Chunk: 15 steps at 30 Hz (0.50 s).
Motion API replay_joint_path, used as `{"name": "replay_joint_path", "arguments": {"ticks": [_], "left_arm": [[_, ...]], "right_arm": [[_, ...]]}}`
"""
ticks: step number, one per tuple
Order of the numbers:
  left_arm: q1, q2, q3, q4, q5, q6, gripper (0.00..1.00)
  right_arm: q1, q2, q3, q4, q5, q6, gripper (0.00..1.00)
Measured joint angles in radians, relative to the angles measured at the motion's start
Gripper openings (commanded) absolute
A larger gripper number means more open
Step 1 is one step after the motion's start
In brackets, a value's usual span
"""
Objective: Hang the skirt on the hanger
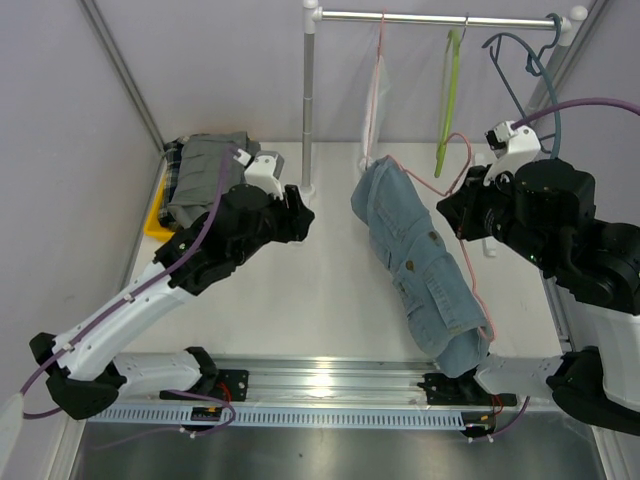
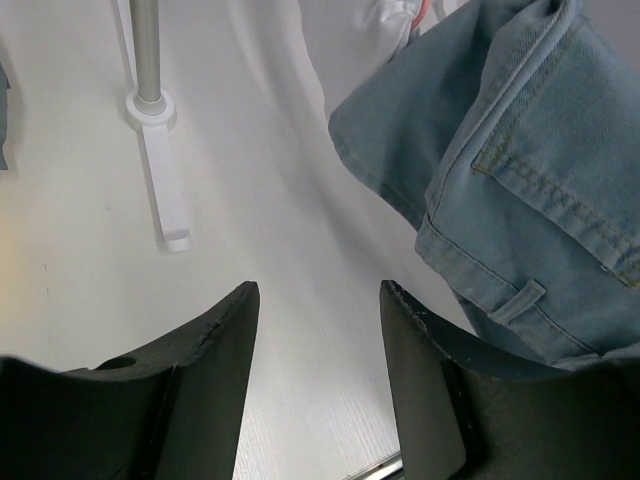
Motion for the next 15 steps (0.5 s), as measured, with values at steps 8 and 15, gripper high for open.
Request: {"name": "replay_joint_path", "arguments": {"ticks": [8, 15], "left_arm": [[0.000, -0.018, -0.010, -0.010, 0.014, 0.000, 0.57], [0.000, -0.018, -0.011, -0.014, 0.019, 0.000, 0.57]], "right_arm": [[0.000, 0.096, 0.163, -0.087, 0.043, -0.006, 0.00], [0.000, 0.088, 0.195, -0.115, 0.090, 0.010, 0.00]]}}
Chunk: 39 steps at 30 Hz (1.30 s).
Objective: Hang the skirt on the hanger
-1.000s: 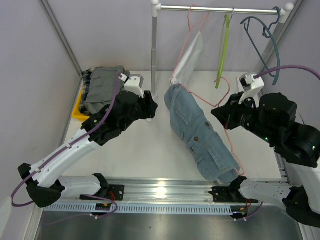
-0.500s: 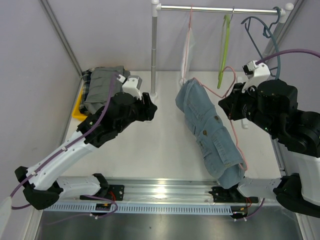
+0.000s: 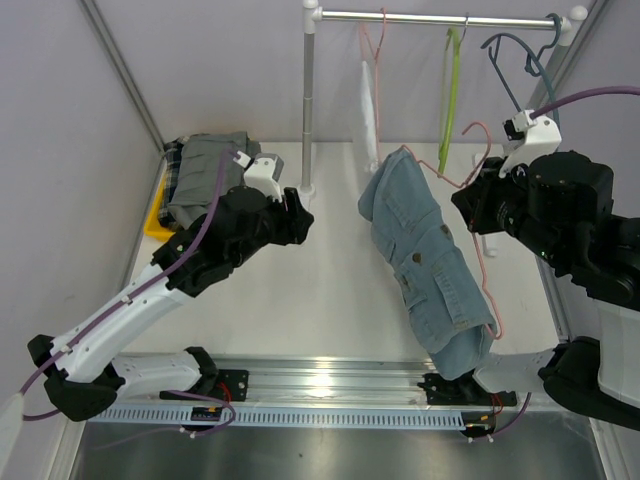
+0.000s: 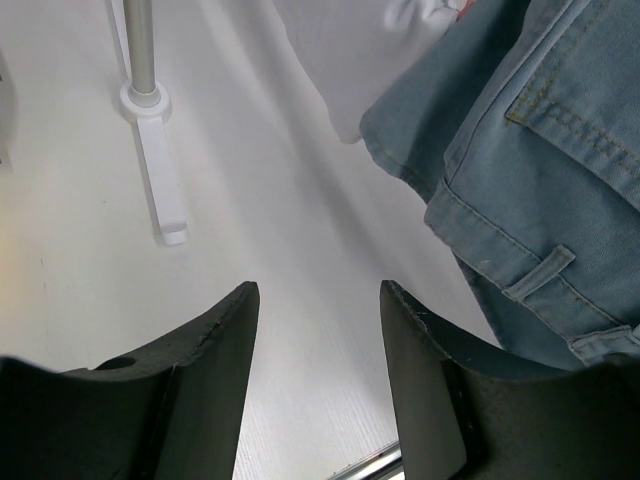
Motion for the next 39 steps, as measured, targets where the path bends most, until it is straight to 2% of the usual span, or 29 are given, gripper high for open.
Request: {"name": "replay_joint_path", "arguments": {"ticks": [15, 18, 23, 28, 33, 39], "left_arm": [[0.002, 0.011, -0.016, -0.015, 0.007, 0.000, 0.57], [0.002, 0.011, -0.022, -0.014, 0.007, 0.000, 0.57], [0.002, 0.018, -0.031, -0.015, 0.007, 0.000, 0.57], [0.002, 0.027, -0.033, -0.014, 0.007, 0.000, 0.57], [0.006, 0.027, -0.037, -0.010, 0.014, 0.000, 0.57], [0.015, 0.032, -0.049, -0.004, 0.026, 0.001, 0.57]], "right_arm": [[-0.047, -0.018, -0.038, -0.016, 0.167, -0.004, 0.00], [-0.090, -0.021, -0.105, 0.002, 0.197, -0.044, 0.00], [-0.207, 0.002, -0.176, 0.061, 0.163, -0.128, 0.00], [-0.313, 0.018, -0.196, 0.172, 0.063, -0.217, 0.00], [-0.430, 0.055, -0.192, 0.290, -0.142, -0.290, 0.00], [-0.491, 0.172, -0.169, 0.402, -0.332, -0.302, 0.00]]}}
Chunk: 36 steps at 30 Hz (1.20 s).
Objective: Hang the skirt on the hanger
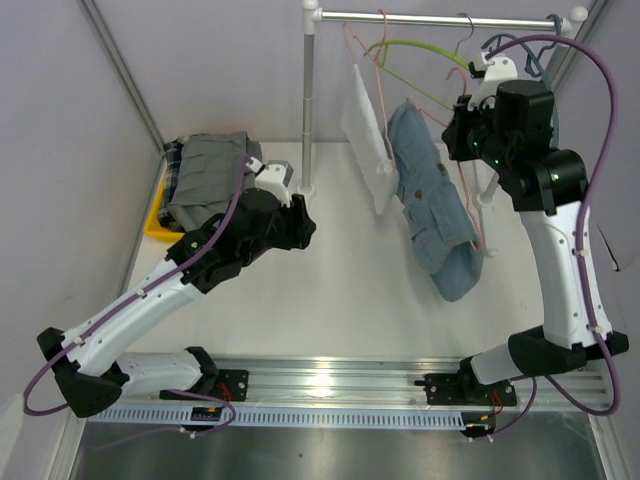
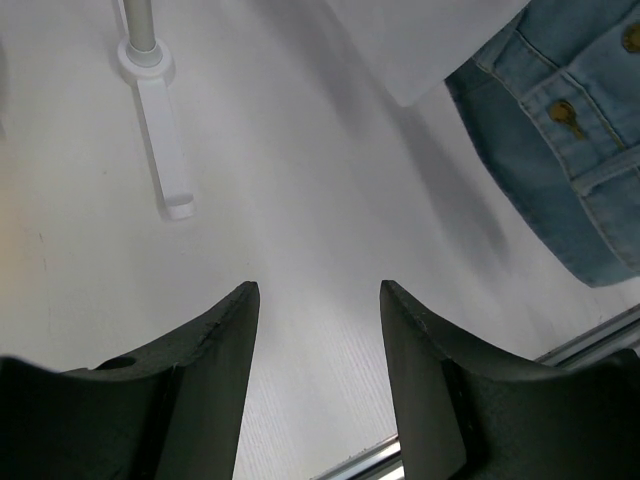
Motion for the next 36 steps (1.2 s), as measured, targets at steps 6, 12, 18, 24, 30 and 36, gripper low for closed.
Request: {"name": "replay_joint_path", "arguments": {"ticks": [6, 12, 18, 24, 30, 36], "left_arm": [[0.011, 0.007, 0.000, 0.005, 0.007, 0.007, 0.57], [0.028, 0.007, -0.012, 0.012, 0.027, 0.017, 0.57], [0.047, 0.007, -0.023, 0.014, 0.046, 0.034, 0.57], [0.074, 0.006, -0.037, 0.019, 0.067, 0.051, 0.57], [0.092, -0.009, -0.059, 0.020, 0.082, 0.063, 0.57], [0.108, -0.051, -0.079, 0.020, 0.094, 0.079, 0.57]], "right_arm": [[-0.004, 0.139, 0.074, 0.117, -0.037, -0.006, 0.00], [-0.035, 0.288, 0.241, 0.212, -0.021, 0.013, 0.00], [-0.051, 0.395, 0.337, 0.348, -0.006, 0.041, 0.00], [-0.018, 0.492, 0.353, 0.453, 0.047, 0.045, 0.00], [0.084, 0.593, 0.368, 0.505, 0.127, 0.015, 0.00], [0.135, 0.629, 0.384, 0.563, 0.143, 0.015, 0.00]]}}
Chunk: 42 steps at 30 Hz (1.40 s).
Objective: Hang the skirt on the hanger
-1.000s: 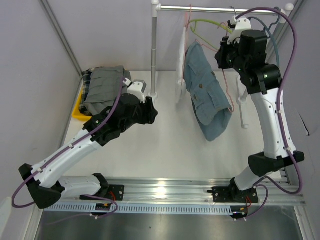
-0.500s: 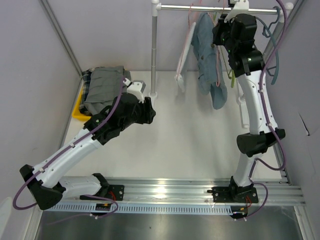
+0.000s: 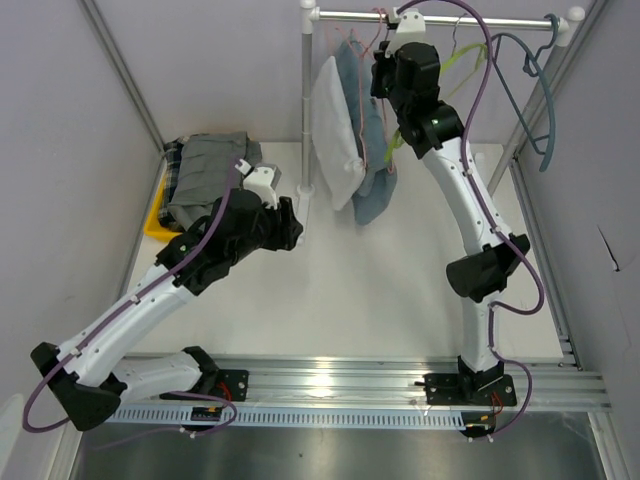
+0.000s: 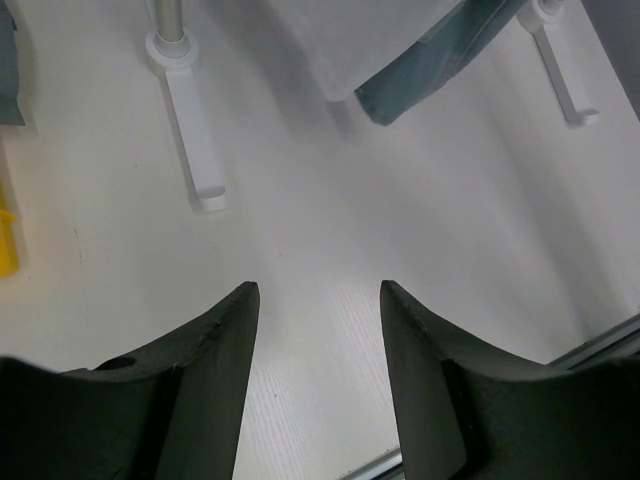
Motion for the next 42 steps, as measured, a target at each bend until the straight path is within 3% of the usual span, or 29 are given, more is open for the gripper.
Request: {"name": "replay_joint_path", "arguments": {"ticks": [8, 24, 26, 33, 42], "left_arm": [[0.023, -0.017, -0.005, 0.000, 0.014, 0.015, 0.57], [0.063, -0.017, -0.015, 0.000, 0.048, 0.026, 0.58], [0.064, -0.016, -0.015, 0.000, 0.056, 0.025, 0.60], [0.064, -0.017, -0.015, 0.000, 0.059, 0.025, 0.65], [0.065, -0.014, -0.001, 0.000, 0.062, 0.024, 0.66]], "right_arm": [[0.079, 0.090, 0.080, 0.074, -0.002, -0.027, 0.00], [0.153, 0.154, 0.084, 0.232, 0.000, -0.065, 0.02], [0.167, 0.160, 0.084, 0.248, 0.018, -0.074, 0.09], [0.182, 0.147, 0.043, 0.262, 0.060, -0.085, 0.63], [0.166, -0.072, -0.254, 0.231, 0.050, -0.024, 0.76]]}}
